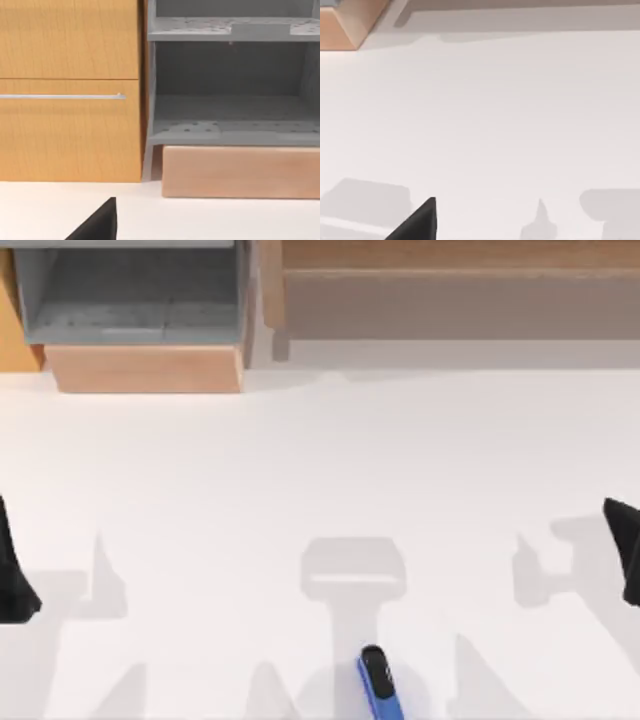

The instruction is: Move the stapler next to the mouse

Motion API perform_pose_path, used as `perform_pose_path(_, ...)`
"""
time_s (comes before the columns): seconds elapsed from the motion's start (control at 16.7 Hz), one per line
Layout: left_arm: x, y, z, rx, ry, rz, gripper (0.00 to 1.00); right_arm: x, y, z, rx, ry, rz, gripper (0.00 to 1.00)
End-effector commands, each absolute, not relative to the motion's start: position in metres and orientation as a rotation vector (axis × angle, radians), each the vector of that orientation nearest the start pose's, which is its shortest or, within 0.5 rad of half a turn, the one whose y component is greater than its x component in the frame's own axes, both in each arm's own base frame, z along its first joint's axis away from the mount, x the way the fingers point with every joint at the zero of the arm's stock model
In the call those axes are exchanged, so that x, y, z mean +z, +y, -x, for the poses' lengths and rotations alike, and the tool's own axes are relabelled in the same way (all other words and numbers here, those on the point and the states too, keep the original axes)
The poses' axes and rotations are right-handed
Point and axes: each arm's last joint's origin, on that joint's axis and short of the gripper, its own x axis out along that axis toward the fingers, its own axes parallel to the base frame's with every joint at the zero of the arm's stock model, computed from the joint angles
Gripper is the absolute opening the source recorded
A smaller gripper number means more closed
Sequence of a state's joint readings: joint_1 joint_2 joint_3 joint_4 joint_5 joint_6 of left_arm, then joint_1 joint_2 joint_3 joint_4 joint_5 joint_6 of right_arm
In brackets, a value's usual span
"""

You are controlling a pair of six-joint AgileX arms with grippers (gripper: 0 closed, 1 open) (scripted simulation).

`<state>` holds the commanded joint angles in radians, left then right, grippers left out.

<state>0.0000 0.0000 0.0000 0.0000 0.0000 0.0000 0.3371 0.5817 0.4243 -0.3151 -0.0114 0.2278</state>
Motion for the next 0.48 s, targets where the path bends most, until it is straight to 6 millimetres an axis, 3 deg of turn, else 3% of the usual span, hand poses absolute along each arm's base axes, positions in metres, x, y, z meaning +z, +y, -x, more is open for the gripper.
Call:
perform_pose_path(0.24,0.16,-0.001,-0.106,0.0,0.0,0.0,1.0,0.225,0.106,-0.174,0.351,0.932,-0.121,1.0)
perform_pose_path(0.48,0.16,-0.001,-0.106,0.0,0.0,0.0,1.0,0.213,0.176,-0.194,0.34,1.257,-0.03,1.0)
